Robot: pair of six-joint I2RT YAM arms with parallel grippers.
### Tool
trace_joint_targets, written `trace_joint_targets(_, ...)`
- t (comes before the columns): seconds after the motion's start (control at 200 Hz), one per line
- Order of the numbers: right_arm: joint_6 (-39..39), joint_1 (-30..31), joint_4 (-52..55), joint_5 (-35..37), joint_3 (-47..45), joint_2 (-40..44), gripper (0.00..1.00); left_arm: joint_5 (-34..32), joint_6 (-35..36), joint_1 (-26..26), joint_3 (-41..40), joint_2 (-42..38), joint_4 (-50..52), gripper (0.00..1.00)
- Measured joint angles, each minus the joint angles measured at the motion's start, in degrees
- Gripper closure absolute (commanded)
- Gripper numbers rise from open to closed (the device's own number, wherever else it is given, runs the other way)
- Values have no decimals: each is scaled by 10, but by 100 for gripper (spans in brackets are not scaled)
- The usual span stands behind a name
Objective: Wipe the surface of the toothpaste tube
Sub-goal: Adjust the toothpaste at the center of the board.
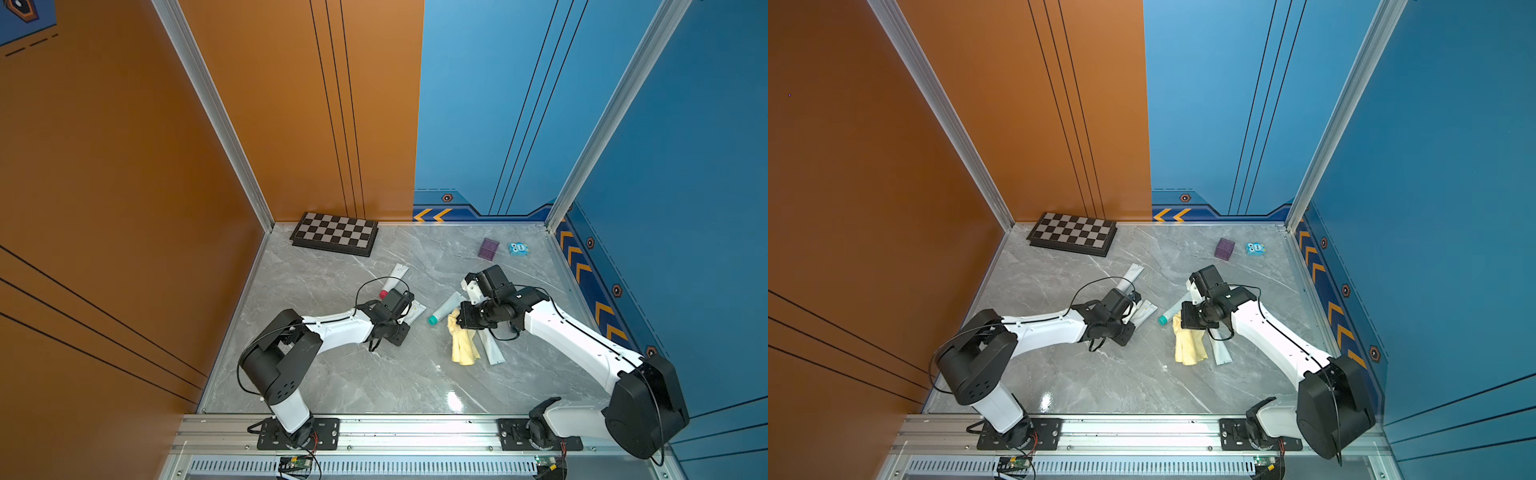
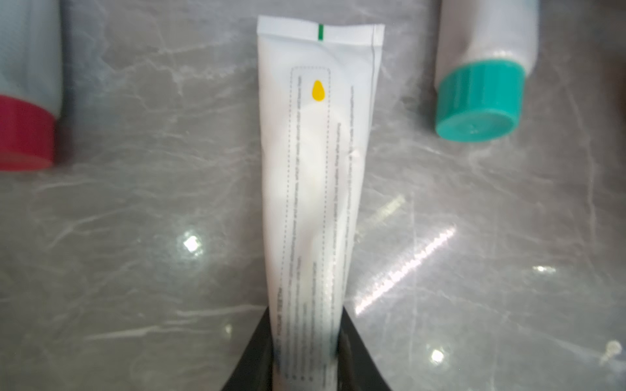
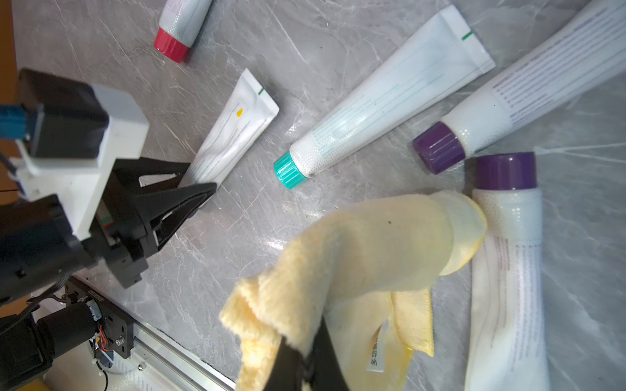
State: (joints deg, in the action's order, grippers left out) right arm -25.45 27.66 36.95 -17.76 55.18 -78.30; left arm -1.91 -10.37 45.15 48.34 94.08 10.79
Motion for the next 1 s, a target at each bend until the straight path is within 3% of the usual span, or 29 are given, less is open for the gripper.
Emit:
trace_joint_targets(0.195,1,19,-5,18,0,-53,100,-24,-45,55,-87,-85,3,69)
trace_joint_targets(0.4,0,23,-20,48,9,-153,100,-29,-77,71,-139,-148,17,65)
trace_joint_targets(0.475,0,23,-20,57,28,-186,100,-28,-81,71,-144,-160,21,59)
trace_joint_targets(0.596,0,17,-21,61,77,-224,100,-26,-89,71,-145,-173,21,39)
trace_joint_targets(1.001,0,8,-18,61,122,-228,100,-9,-53,28,-126,-111,-37,41)
